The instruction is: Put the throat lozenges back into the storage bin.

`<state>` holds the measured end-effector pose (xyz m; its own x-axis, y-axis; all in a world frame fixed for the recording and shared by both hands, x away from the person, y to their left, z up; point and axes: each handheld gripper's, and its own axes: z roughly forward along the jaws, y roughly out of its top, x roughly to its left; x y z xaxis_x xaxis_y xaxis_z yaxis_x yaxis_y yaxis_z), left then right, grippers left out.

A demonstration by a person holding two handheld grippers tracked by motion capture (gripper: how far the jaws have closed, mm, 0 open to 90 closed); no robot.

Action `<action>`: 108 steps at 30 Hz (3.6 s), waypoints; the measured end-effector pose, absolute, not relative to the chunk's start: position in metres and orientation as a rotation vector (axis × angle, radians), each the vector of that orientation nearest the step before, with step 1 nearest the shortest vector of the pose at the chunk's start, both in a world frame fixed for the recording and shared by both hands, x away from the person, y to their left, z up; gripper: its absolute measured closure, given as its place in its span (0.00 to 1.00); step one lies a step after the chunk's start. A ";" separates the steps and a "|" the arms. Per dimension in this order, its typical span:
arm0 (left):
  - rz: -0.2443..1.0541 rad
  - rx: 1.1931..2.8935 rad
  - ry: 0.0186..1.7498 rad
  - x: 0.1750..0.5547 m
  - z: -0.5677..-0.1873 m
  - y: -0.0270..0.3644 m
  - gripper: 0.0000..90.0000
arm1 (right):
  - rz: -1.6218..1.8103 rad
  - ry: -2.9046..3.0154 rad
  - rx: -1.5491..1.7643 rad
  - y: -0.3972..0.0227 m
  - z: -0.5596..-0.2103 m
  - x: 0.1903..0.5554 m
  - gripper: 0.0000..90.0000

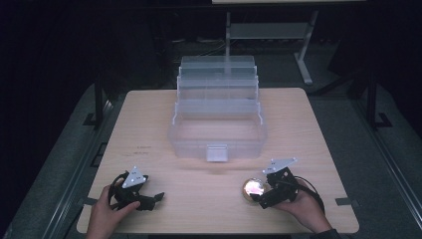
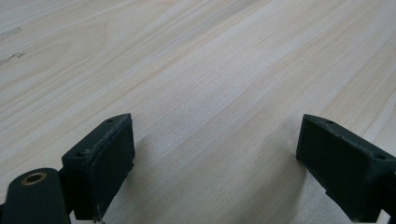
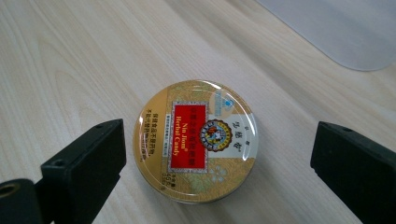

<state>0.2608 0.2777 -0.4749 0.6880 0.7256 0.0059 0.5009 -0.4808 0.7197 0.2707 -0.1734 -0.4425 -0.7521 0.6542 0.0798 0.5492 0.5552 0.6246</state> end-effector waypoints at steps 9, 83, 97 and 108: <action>0.405 2.183 0.935 0.261 -0.475 0.278 0.12 | 0.953 2.650 1.016 -0.166 -0.446 0.273 0.03; 0.405 2.182 0.937 0.261 -0.475 0.278 0.12 | 0.818 2.712 0.970 -0.157 -0.450 0.279 0.22; 0.405 2.182 0.937 0.261 -0.475 0.278 0.12 | 0.820 2.687 0.964 -0.164 -0.435 0.280 0.22; 0.405 2.182 0.937 0.261 -0.475 0.278 0.12 | 0.825 2.677 0.978 -0.170 -0.423 0.284 0.22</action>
<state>0.2605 0.2777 -0.4748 0.6868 0.7268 0.0055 0.5019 -0.4797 0.7197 0.2842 -0.1699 -0.4233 -0.7691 0.6386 0.0251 0.5419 0.6309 0.5552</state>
